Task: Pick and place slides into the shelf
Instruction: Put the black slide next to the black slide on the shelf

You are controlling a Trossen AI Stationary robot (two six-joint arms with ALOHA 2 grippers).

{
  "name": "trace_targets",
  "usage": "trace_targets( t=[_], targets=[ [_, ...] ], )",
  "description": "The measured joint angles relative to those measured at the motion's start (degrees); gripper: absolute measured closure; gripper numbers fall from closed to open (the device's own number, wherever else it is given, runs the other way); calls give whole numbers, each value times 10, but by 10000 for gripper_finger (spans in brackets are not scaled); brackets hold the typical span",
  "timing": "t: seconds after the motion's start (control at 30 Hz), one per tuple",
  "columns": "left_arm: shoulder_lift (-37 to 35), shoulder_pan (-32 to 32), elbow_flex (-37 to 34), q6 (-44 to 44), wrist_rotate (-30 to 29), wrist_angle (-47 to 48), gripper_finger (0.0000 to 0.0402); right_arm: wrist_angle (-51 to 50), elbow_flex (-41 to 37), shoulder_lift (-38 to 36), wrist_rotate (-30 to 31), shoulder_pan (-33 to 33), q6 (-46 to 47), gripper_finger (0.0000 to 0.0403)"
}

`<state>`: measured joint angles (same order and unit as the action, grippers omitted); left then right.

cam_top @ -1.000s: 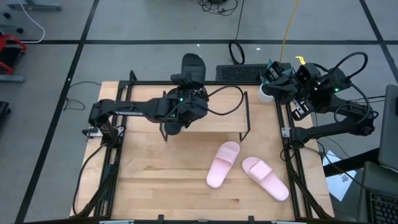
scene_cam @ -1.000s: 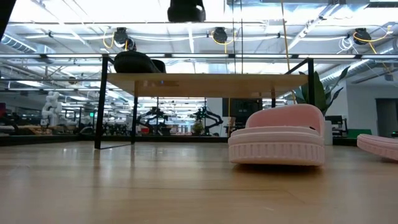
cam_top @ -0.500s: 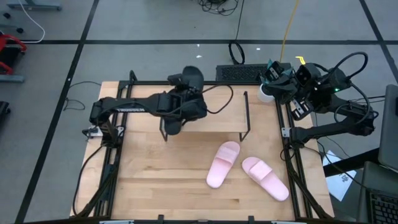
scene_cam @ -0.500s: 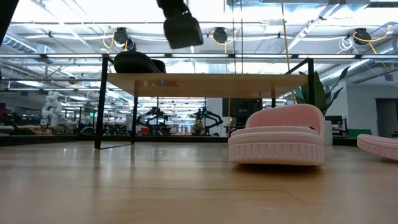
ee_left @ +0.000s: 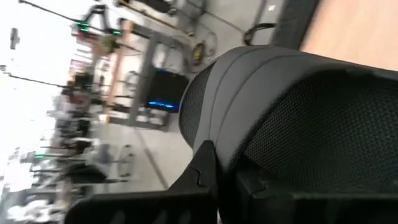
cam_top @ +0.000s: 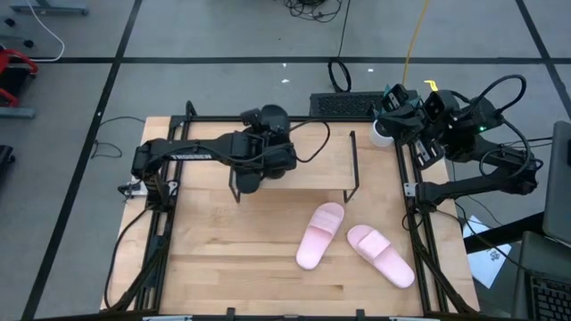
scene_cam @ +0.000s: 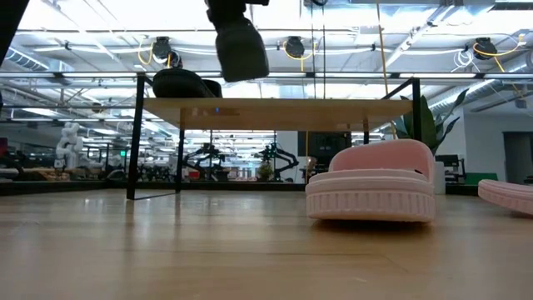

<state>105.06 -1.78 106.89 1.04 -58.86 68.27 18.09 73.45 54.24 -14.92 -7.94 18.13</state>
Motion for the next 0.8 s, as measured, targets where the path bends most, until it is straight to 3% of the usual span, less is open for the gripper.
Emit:
trace_targets(
  t=[0.37, 0.8],
  targets=[
    [26, -6, 1, 12, 66, 6, 401, -8, 0, 0, -1, 0, 2, 403],
    [49, -10, 0, 32, 77, 17, 401, -13, 0, 0, -2, 0, 7, 403]
  ],
)
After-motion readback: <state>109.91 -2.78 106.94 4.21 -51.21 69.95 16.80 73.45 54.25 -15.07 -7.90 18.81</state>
